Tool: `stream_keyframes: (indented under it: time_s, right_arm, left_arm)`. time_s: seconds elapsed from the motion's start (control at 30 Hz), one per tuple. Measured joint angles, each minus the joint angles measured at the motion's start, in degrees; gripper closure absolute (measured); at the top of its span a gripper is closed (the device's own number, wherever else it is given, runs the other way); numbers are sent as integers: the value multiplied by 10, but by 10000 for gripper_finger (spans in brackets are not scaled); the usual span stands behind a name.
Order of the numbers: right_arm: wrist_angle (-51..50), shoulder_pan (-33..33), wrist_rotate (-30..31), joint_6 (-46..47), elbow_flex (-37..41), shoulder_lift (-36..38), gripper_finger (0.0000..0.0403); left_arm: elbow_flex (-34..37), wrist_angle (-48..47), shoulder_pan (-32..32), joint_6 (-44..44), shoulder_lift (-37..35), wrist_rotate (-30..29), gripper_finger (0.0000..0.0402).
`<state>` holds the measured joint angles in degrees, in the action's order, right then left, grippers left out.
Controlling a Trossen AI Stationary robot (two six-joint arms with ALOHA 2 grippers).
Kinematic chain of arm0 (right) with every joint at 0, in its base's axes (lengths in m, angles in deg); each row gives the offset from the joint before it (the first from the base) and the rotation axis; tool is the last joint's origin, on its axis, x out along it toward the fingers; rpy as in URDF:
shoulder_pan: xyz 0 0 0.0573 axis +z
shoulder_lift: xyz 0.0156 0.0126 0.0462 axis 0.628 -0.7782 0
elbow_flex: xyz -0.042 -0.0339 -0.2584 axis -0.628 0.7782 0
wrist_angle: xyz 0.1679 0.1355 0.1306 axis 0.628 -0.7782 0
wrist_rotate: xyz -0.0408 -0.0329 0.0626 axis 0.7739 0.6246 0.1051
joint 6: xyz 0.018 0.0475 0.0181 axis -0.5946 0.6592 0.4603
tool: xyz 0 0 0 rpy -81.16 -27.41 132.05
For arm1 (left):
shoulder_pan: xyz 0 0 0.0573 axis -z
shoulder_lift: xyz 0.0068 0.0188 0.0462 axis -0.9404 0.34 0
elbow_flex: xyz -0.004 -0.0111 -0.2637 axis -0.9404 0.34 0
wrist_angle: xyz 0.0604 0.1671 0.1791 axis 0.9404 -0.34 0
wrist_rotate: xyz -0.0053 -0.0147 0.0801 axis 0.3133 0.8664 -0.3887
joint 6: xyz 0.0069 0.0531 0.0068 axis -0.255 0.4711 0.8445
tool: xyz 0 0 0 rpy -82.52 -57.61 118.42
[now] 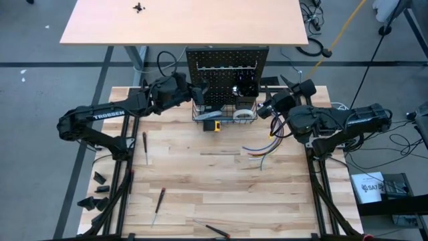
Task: Hang tools onto peg board
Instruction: Hang the safety glasses on the pegboard
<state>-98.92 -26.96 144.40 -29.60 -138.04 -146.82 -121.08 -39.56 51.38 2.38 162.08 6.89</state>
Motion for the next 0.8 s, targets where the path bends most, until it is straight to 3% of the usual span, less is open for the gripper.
stream_keyframes:
  time_s: [0.57, 0.8]
  right_arm:
    - [-9, 0, 0, 3, 0, 0, 140]
    - [-65, 0, 0, 57, 0, 0, 140]
  left_arm:
    - [0, 7, -20, 14, 0, 0, 382]
    - [0, 7, -22, 14, 0, 0, 382]
